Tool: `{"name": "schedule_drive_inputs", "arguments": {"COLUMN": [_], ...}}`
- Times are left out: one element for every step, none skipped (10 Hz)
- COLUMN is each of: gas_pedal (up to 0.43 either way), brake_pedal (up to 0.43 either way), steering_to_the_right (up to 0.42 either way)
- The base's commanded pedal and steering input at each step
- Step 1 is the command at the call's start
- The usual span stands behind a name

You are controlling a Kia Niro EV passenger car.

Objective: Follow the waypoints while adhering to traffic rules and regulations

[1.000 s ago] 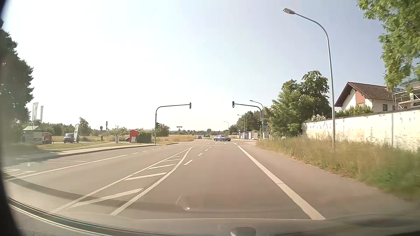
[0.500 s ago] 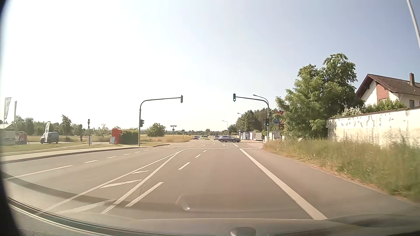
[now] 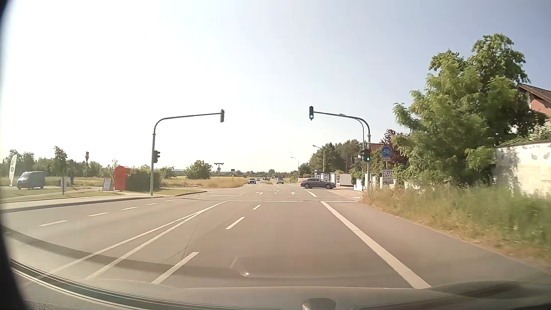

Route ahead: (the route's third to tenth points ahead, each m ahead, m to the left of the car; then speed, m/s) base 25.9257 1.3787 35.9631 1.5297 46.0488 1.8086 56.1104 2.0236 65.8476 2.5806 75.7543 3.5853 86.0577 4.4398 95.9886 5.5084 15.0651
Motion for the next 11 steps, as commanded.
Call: {"name": "schedule_drive_inputs", "arguments": {"gas_pedal": [0.059, 0.059, 0.059, 0.059, 0.059, 0.059, 0.059, 0.059, 0.059, 0.059, 0.059], "brake_pedal": [0.030, 0.030, 0.030, 0.030, 0.030, 0.030, 0.030, 0.024, 0.030, 0.030, 0.030], "steering_to_the_right": [0.001, 0.001, 0.001, 0.001, 0.001, 0.001, 0.001, 0.000, 0.001, 0.000, 0.000]}}
